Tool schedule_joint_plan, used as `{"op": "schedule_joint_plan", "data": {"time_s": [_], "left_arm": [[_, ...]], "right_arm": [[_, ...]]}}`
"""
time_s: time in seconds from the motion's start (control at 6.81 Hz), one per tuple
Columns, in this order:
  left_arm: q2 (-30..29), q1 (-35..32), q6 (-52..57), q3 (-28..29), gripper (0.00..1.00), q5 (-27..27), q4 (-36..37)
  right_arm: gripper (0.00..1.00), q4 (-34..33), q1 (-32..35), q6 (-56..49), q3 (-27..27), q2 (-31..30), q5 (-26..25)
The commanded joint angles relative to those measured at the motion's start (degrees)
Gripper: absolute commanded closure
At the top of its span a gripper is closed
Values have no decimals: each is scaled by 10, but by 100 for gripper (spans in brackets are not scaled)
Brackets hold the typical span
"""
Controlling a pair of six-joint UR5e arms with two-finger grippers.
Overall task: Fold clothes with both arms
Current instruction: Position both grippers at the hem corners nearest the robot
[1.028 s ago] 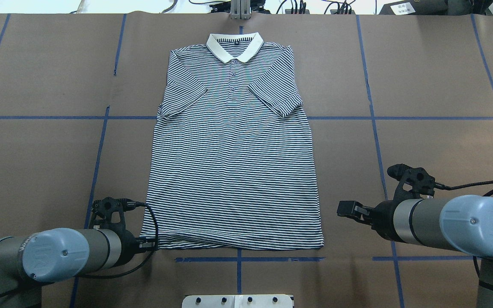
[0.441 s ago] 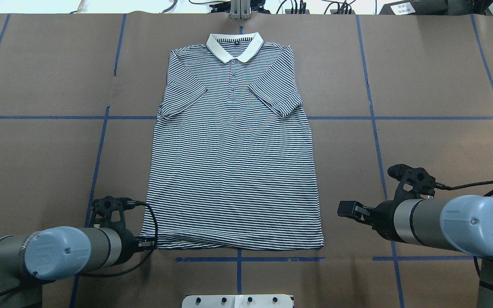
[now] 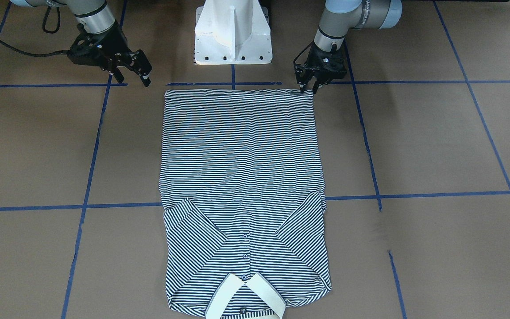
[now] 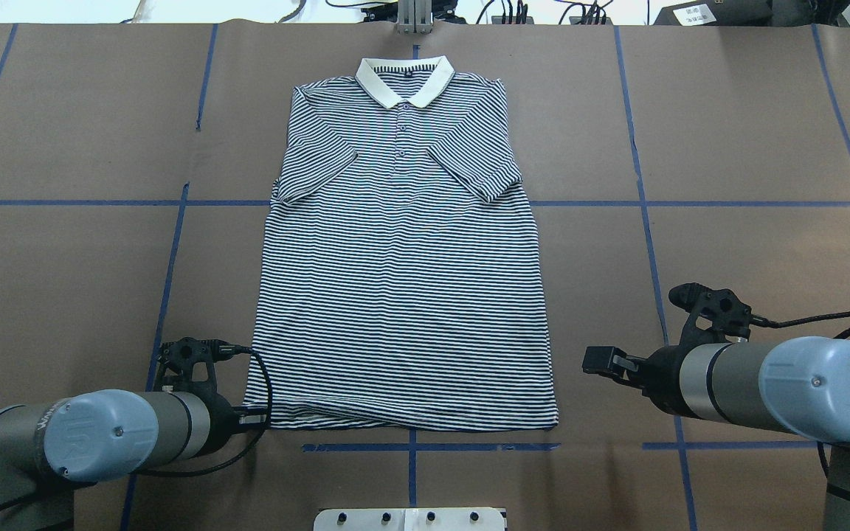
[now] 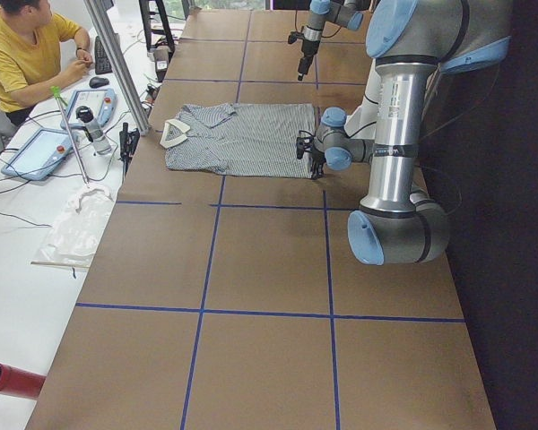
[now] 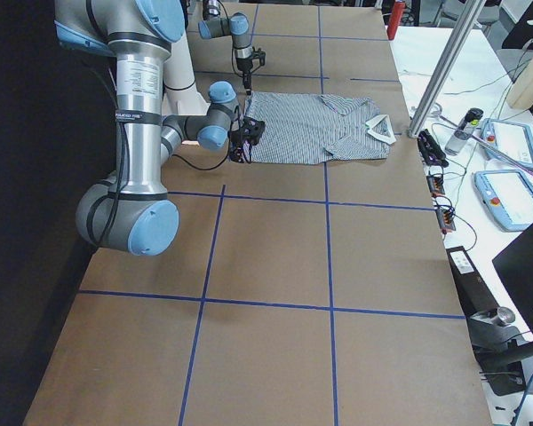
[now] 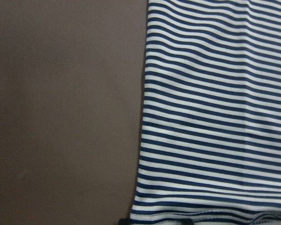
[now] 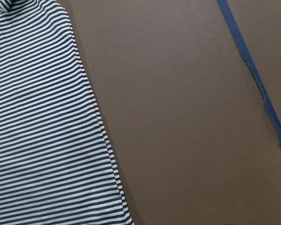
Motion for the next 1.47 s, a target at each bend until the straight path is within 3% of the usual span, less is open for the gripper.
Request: {"op": "schedule_joint_plan", "data": {"time_s": [0.0,0.15,0.44,0.88,1.03,1.32], "left_arm": [[0,-3,0,-1,100,1,-1],[0,-6,0,-3,100,2,-1],[-5,-8,0,-10,100,17,-1],[-5,0,0,-14,100,46,-1],[-4,0,1,-14,100,48,0],[-5,-1,0,-16,100,64,0]], "right_arm": [[7,0,0,0,0,0,0],[7,0,-1,0,0,1,0],[27,-21,-16,47,-3,10,-11],[42,-103,-46,110,-42,116,-49],[44,-145,-57,118,-59,141,-62],[44,-147,-81,119,-71,142,-83]]}}
